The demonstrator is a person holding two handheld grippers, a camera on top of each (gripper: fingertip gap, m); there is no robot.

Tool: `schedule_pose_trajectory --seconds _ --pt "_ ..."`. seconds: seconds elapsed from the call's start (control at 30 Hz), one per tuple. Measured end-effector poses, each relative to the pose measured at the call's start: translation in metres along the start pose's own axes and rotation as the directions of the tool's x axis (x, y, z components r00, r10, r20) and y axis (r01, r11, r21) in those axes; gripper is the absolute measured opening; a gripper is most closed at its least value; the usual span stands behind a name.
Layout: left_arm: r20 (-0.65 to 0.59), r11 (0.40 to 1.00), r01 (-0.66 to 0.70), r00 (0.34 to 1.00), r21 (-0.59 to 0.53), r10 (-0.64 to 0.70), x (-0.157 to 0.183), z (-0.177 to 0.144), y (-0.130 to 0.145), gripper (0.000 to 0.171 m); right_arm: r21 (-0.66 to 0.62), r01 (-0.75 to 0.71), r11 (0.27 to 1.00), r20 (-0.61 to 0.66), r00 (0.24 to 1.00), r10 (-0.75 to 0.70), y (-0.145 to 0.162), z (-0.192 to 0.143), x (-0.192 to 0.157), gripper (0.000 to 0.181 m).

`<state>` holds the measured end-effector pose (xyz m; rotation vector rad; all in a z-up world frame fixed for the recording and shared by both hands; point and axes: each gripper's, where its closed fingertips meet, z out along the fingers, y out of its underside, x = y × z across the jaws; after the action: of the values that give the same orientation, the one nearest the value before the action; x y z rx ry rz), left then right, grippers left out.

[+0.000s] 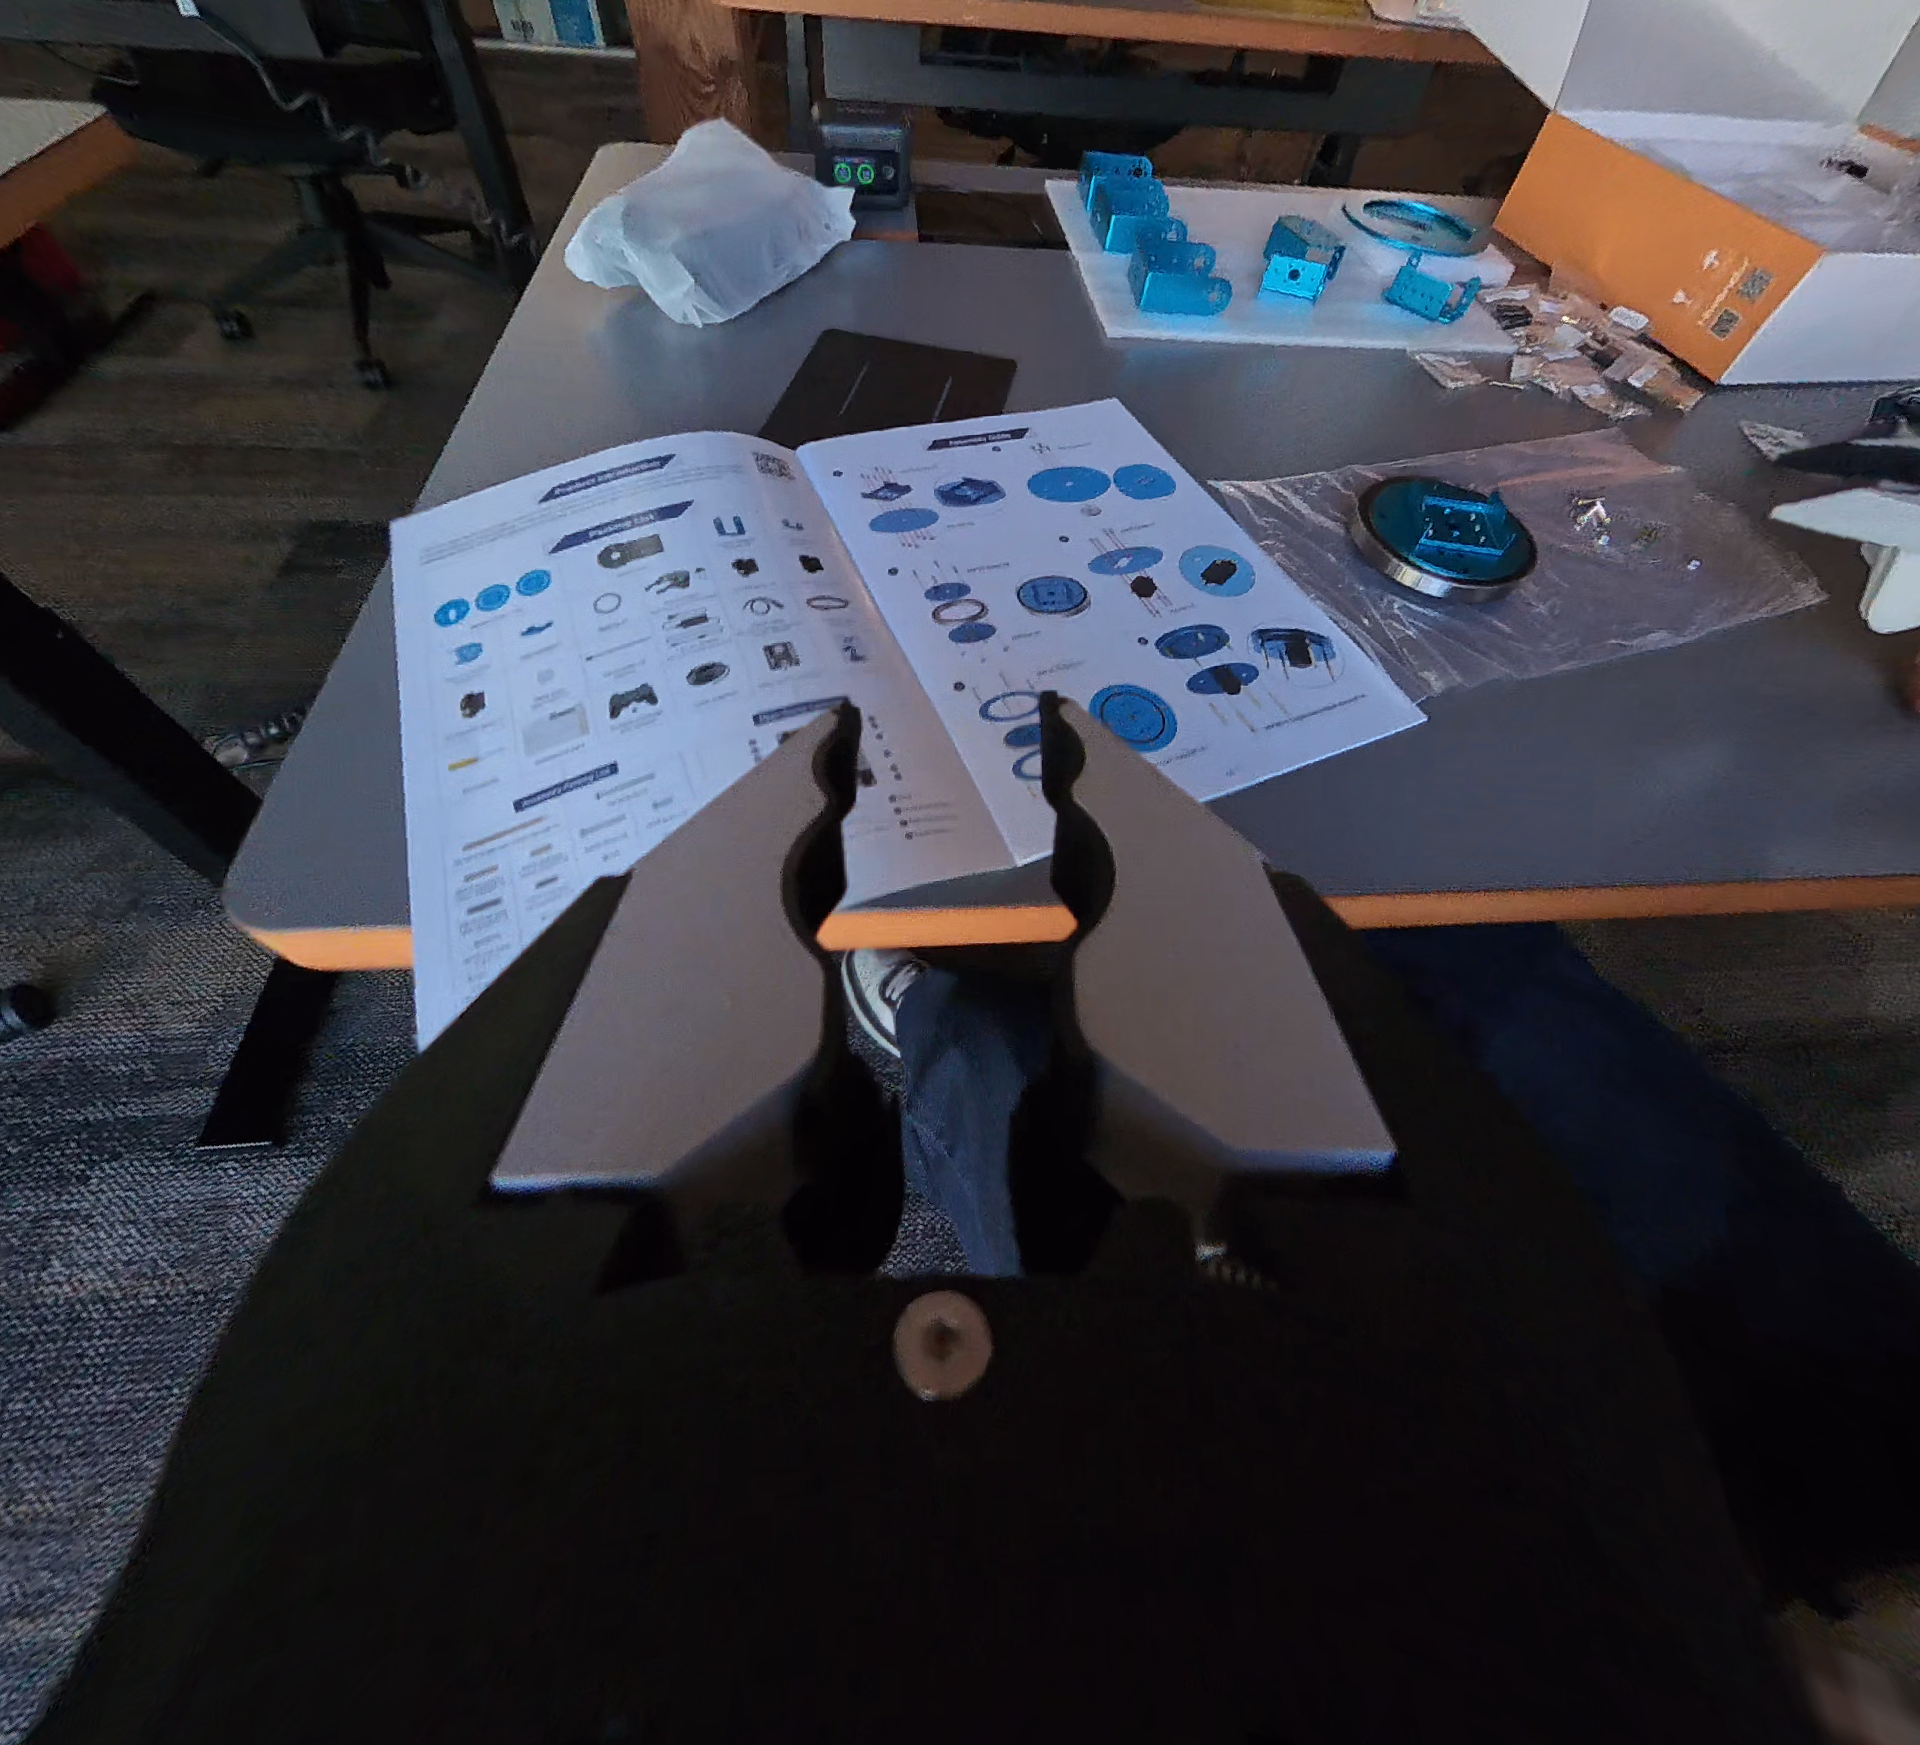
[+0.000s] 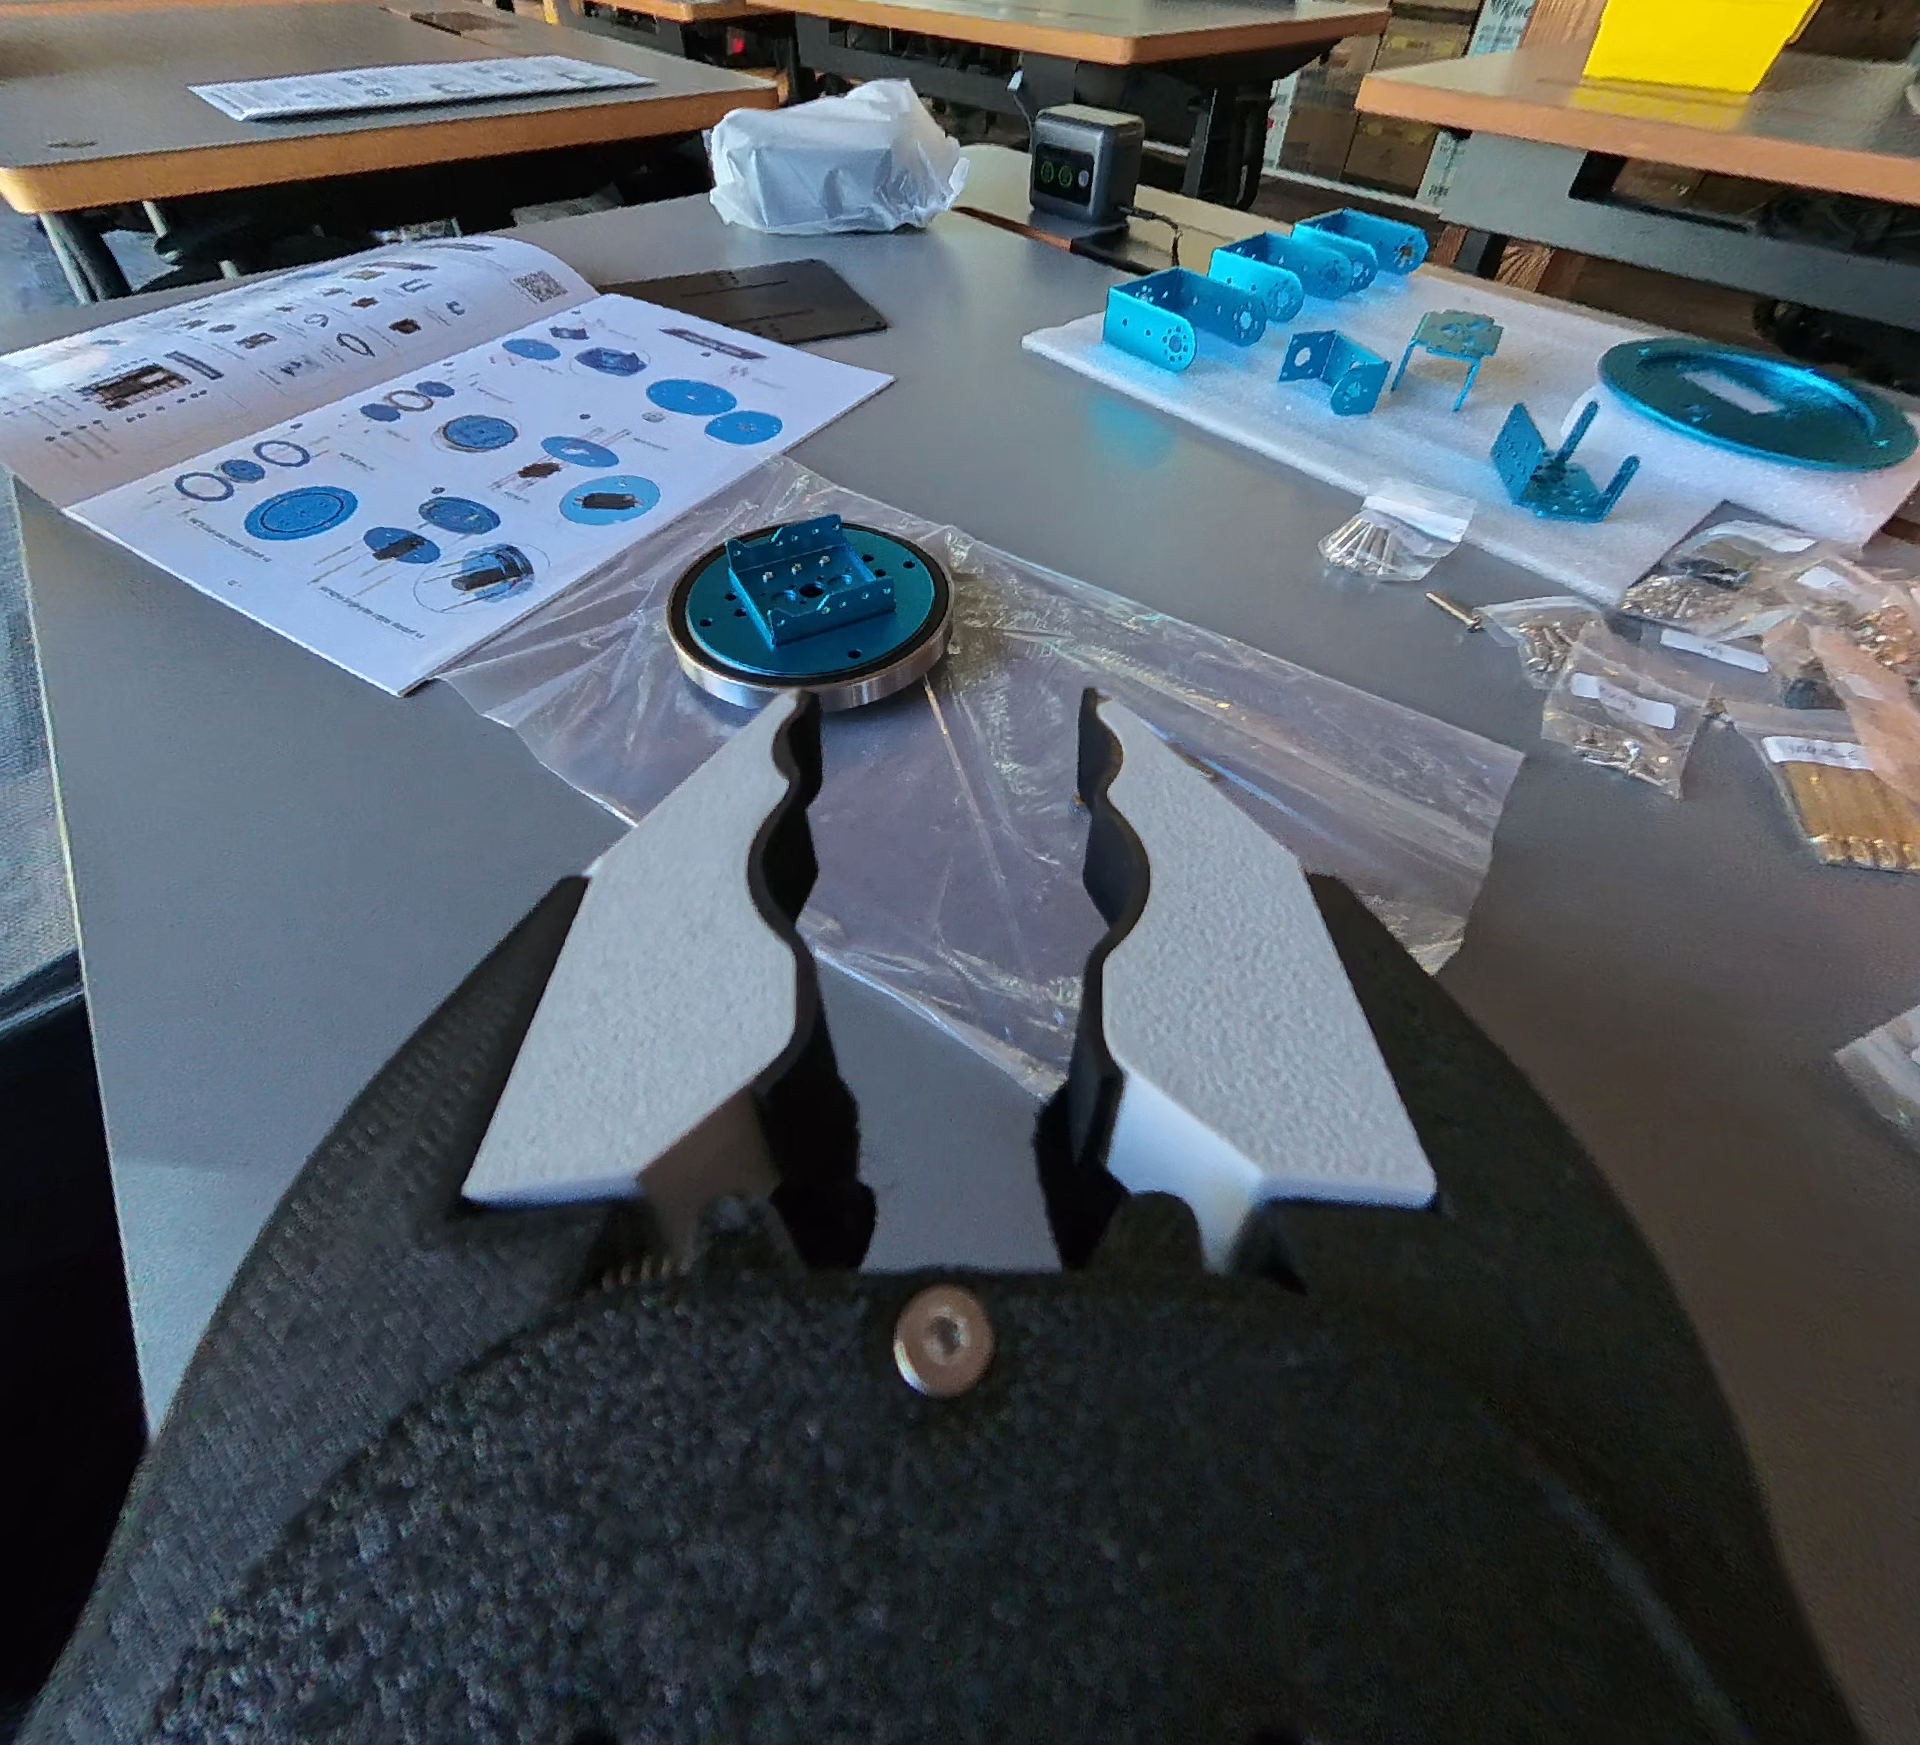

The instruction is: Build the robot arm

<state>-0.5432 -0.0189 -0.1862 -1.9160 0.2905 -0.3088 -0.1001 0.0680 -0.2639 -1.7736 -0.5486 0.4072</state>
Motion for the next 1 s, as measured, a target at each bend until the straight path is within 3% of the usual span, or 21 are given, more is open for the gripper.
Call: schedule_pose_trajectory --seconds 0.13,0.23,0.43,0.7,0.83,1.0 --pt "-0.077 0.997 -0.074 0.994 0.029 0.076 0.034 0.021 -0.045 0.035 -0.040 -0.002 0.999 0.034 0.999 0.003 0.005 0.005 -0.004 0.051" --pt "-0.259 0.996 -0.083 0.962 0.031 0.088 0.083 0.042 -0.049 0.035 -0.058 0.011 0.998 0.040 0.999 -0.009 0.007 0.008 -0.005 0.051" --pt "-0.443 0.996 -0.064 0.896 -0.057 0.032 0.163 0.074 -0.001 0.032 -0.069 0.013 0.998 0.046 0.999 -0.010 0.008 0.009 -0.006 0.054" --pt "-0.504 0.988 -0.145 0.857 -0.045 0.103 0.242 0.073 0.053 0.029 -0.064 -0.010 0.998 0.049 0.999 0.014 0.007 0.009 -0.005 0.054" --pt "-0.551 0.984 -0.170 0.826 -0.046 0.117 0.268 0.071 0.075 0.029 -0.067 -0.026 0.997 0.056 0.998 0.029 0.008 0.009 -0.004 0.054" --pt "-0.570 0.973 -0.217 0.811 -0.079 0.134 0.275 0.072 0.097 0.029 -0.055 -0.023 0.998 0.046 0.999 0.025 0.006 0.008 -0.003 0.054"
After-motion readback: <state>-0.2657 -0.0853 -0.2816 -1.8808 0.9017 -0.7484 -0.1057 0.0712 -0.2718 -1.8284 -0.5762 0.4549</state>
